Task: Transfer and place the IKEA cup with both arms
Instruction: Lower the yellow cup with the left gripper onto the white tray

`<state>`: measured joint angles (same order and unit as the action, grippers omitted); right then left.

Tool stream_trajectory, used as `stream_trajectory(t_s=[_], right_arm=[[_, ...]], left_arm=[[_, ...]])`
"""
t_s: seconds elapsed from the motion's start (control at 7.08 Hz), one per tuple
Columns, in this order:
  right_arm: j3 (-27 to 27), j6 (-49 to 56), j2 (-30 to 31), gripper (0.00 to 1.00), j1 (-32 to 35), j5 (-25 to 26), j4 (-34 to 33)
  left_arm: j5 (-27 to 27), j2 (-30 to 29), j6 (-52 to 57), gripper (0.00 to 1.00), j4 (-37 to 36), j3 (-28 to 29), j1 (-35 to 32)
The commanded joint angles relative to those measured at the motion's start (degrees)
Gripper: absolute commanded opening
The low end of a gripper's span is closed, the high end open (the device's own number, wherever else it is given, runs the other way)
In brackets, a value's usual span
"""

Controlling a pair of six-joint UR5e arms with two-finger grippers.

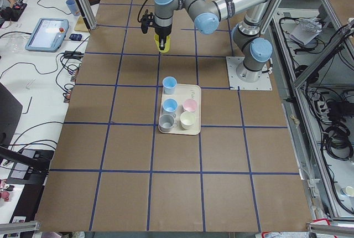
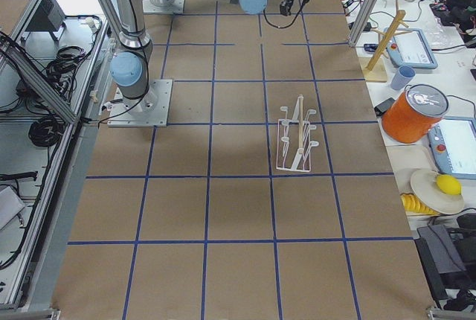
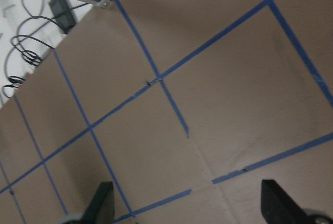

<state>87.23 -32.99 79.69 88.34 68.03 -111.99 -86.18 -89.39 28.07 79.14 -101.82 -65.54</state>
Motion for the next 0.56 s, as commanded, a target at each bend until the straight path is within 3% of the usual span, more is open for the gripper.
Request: stream_trajectory(t_s=[0.0,0.42], right_arm=[[-0.7,7.3,2.3,1.00,0.1,13.4,13.3],[-0.3,20.0,7.2,1.00,-0.1,23.6,25.6]], left_arm=[[-4.5,1.1,12.7,0.00,5.4,-0.8,6.3],[-3.8,0.7,25.9,0.00,-1.0,-10.0,18.6]])
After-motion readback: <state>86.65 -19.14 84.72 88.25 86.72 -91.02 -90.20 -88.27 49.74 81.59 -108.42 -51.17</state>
